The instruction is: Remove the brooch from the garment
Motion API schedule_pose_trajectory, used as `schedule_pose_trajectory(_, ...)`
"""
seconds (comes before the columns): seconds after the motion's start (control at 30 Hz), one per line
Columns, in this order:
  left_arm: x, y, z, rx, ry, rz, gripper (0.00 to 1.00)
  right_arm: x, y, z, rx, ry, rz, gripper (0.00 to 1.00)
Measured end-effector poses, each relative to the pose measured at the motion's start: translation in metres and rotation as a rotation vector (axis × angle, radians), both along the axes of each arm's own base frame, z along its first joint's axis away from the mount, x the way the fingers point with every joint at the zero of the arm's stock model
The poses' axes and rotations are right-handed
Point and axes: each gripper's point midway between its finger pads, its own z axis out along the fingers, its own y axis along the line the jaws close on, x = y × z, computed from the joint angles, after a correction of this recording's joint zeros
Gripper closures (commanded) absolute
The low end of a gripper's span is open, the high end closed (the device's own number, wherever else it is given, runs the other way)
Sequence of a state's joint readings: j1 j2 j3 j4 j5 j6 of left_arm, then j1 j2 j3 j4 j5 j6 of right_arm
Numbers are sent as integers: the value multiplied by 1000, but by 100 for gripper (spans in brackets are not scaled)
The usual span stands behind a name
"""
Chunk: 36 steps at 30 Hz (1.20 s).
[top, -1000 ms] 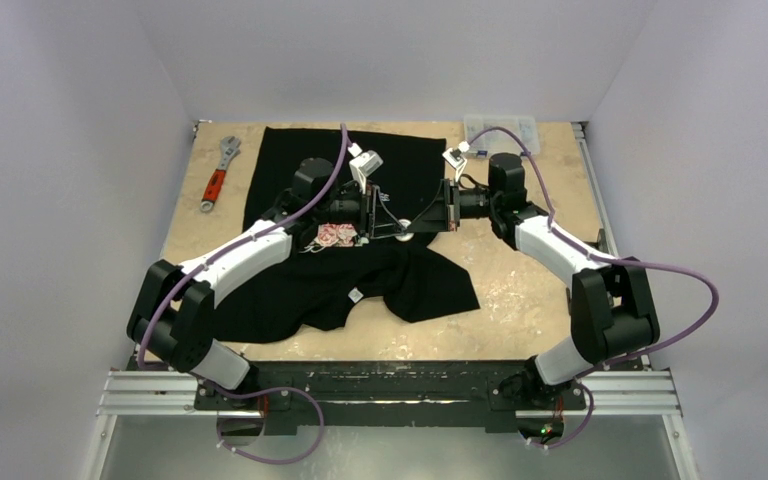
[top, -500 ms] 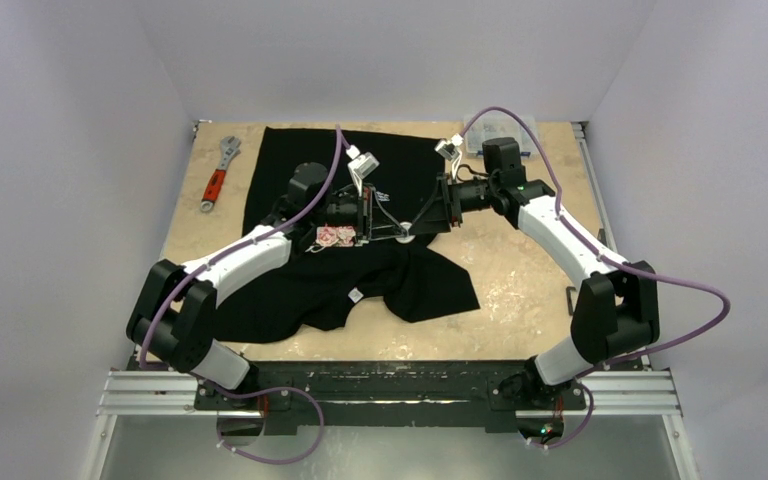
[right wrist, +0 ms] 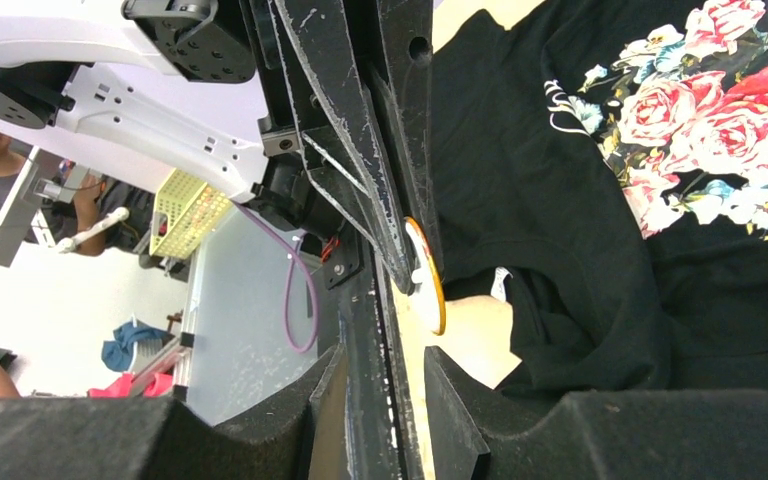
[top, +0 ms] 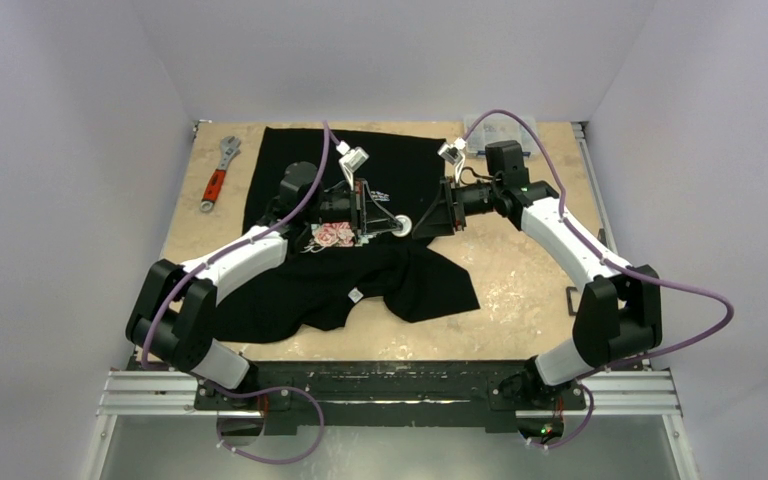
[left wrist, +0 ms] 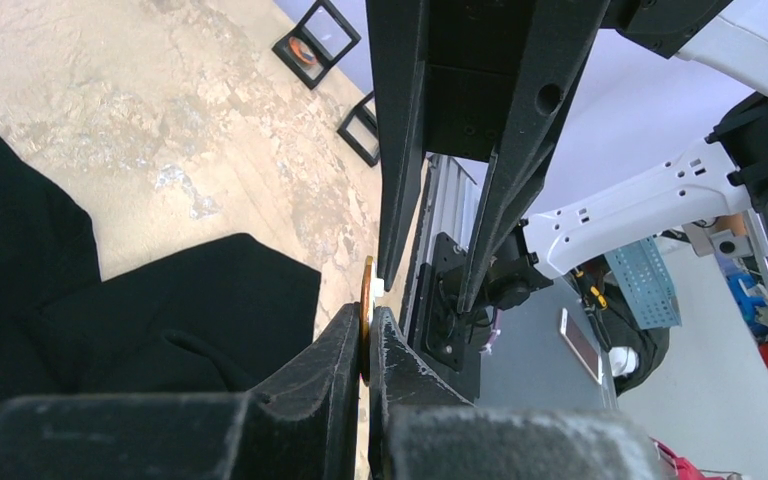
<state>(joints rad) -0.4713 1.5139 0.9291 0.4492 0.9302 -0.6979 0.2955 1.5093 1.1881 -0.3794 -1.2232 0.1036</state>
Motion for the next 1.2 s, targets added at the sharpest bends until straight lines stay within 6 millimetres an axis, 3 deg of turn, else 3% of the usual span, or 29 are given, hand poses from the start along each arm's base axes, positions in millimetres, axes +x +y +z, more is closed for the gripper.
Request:
schedule_pose_trajectory(0.23, -1, 0, 1, -12, 13, 2, 100, 3, 2, 4, 16, 17, -16, 56)
schedule_pose_trajectory(0.9, -10, 0, 14, -68, 38, -17, 100, 1, 2, 4, 17, 25, -11, 63)
schedule_pose_trajectory(1.2, -12, 0, 16, -77, 49, -24, 100, 8, 5, 12, 42, 11, -24, 68)
